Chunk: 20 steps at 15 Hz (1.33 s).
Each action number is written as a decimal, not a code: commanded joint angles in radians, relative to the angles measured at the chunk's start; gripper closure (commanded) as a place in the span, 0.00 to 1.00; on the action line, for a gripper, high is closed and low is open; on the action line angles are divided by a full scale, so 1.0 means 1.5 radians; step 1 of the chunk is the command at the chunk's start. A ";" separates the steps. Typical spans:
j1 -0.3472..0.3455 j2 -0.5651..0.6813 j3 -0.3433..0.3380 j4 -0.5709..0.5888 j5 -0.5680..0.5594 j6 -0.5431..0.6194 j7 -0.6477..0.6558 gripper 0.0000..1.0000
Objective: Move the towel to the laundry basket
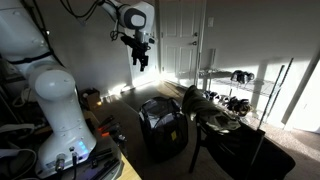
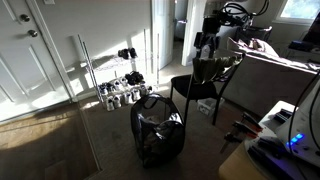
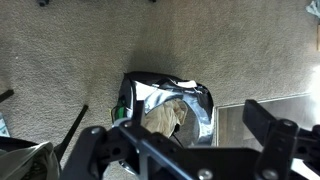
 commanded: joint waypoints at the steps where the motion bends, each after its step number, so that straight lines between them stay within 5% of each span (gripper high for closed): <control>1: -0.013 0.008 0.004 0.002 -0.018 0.033 0.029 0.00; 8: -0.034 0.023 0.000 -0.001 -0.069 0.094 0.066 0.00; 20: -0.037 0.033 -0.007 0.002 -0.072 0.076 0.054 0.00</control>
